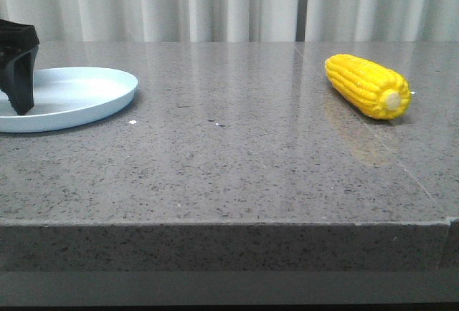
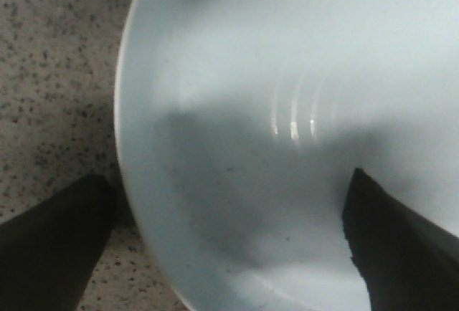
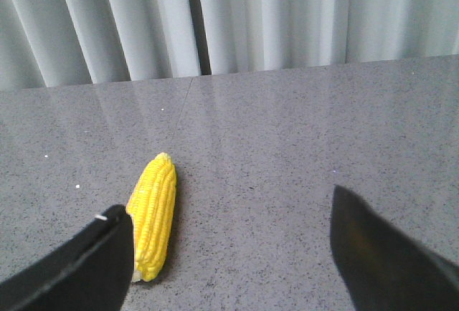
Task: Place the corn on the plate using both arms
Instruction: 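Lower the left gripper onto the rim of the pale blue plate, then grip the plate rim with the left gripper and slide it toward the corn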
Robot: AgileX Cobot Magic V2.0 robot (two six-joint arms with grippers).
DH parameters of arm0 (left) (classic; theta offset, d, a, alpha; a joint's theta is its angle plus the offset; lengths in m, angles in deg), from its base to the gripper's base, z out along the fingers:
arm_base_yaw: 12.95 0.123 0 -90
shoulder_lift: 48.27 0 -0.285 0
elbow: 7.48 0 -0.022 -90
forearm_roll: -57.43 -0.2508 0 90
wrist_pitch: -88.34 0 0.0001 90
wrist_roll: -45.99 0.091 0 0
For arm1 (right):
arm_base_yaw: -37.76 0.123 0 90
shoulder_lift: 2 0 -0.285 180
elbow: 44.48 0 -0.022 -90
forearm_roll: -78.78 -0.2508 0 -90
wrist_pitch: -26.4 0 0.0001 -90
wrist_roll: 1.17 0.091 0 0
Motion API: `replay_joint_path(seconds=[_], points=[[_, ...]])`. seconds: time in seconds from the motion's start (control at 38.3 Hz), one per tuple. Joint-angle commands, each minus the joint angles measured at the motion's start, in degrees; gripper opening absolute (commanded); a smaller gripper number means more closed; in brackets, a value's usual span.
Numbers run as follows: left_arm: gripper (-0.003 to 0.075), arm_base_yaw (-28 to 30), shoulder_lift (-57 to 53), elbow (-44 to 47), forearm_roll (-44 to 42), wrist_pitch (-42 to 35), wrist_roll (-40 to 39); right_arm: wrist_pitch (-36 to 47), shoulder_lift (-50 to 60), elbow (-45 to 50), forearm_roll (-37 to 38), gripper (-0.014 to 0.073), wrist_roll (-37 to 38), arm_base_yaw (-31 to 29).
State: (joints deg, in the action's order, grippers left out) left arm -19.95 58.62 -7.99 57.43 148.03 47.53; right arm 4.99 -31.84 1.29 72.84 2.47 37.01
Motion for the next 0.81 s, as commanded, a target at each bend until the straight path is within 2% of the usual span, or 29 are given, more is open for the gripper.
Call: replay_joint_path(seconds=[0.0,0.21,0.31,0.37,0.52,0.78], points=[[0.0538,0.2,-2.2,-1.9,0.5,-0.3,-0.6,4.4,-0.7,-2.0,-0.4,0.0592,-0.5,-0.4],[0.0136,0.5,-2.2,-1.9,0.7,-0.3,-0.7,4.4,-0.7,-2.0,-0.4,0.0592,-0.5,-0.4],[0.0001,1.1,-2.2,-1.9,0.7,-0.4,-1.5,4.4,-0.7,-2.0,-0.4,0.0592,-0.5,-0.4],[-0.0021,1.2,-2.2,-1.9,0.8,-0.8,-1.9,4.4,-0.7,-2.0,-0.4,0.0592,-0.5,-0.4],[-0.0020,1.2,-3.0,-4.0,2.5,-1.1,-1.9,4.4,-0.7,-2.0,-0.4,0.0592,-0.5,-0.4],[-0.0020,-2.5,-4.2,-16.9,13.1,3.7,0.0,4.4,-0.7,-2.0,-0.4,0.0592,-0.5,-0.4]])
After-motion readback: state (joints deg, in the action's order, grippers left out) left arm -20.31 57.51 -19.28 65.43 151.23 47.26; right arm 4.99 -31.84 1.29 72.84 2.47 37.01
